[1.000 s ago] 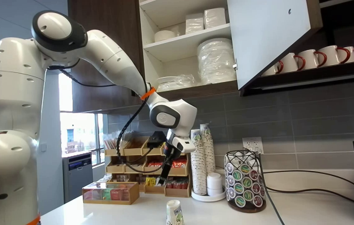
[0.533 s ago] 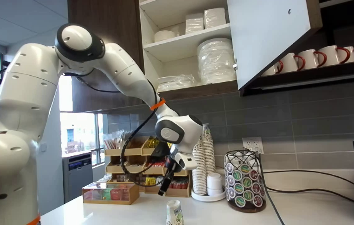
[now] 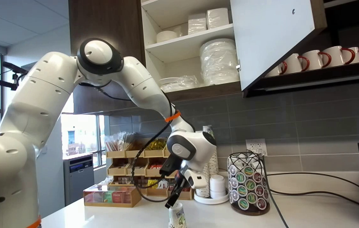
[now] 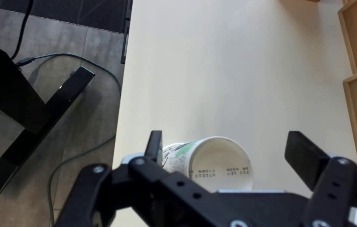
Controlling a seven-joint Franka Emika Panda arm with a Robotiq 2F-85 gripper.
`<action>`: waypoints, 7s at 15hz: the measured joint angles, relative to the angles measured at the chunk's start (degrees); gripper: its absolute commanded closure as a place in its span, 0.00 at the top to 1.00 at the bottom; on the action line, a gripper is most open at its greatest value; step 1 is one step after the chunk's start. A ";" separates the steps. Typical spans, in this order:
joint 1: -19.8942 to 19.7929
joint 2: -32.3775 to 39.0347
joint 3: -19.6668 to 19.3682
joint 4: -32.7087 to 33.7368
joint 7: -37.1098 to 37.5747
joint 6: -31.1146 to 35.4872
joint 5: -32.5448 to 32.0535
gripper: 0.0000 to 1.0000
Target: Put the cup upright in the cabinet
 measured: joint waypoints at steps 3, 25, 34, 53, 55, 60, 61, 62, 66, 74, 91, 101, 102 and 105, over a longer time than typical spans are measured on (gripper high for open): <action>-1.12 2.40 0.01 2.31 -0.01 -2.46 0.97 1.00; -4.90 16.73 0.12 16.25 -0.01 -13.97 3.80 0.68; -5.12 18.12 0.45 18.70 -0.01 -16.24 4.54 0.40; 15.95 9.80 -2.83 15.53 35.97 10.93 -28.64 0.40; 17.52 9.31 -3.88 14.04 40.42 13.45 -34.36 0.40; 18.75 8.83 -3.88 10.88 44.38 19.97 -39.66 1.00; 18.71 8.79 -3.73 10.27 44.38 21.27 -39.66 1.00; 18.66 8.75 -3.62 9.72 44.38 22.44 -39.66 1.00; 18.42 8.14 -3.46 7.70 44.38 25.14 -39.64 1.00; 13.99 3.71 -1.62 2.83 42.24 30.94 -34.98 1.00; -0.67 2.78 5.11 4.16 28.12 36.11 -13.13 1.00; -5.54 11.92 3.87 14.36 26.33 20.78 -4.12 1.00; -5.54 12.70 3.33 15.06 26.57 18.86 -4.12 1.00; -5.54 14.62 1.88 16.62 27.64 15.01 -4.12 1.00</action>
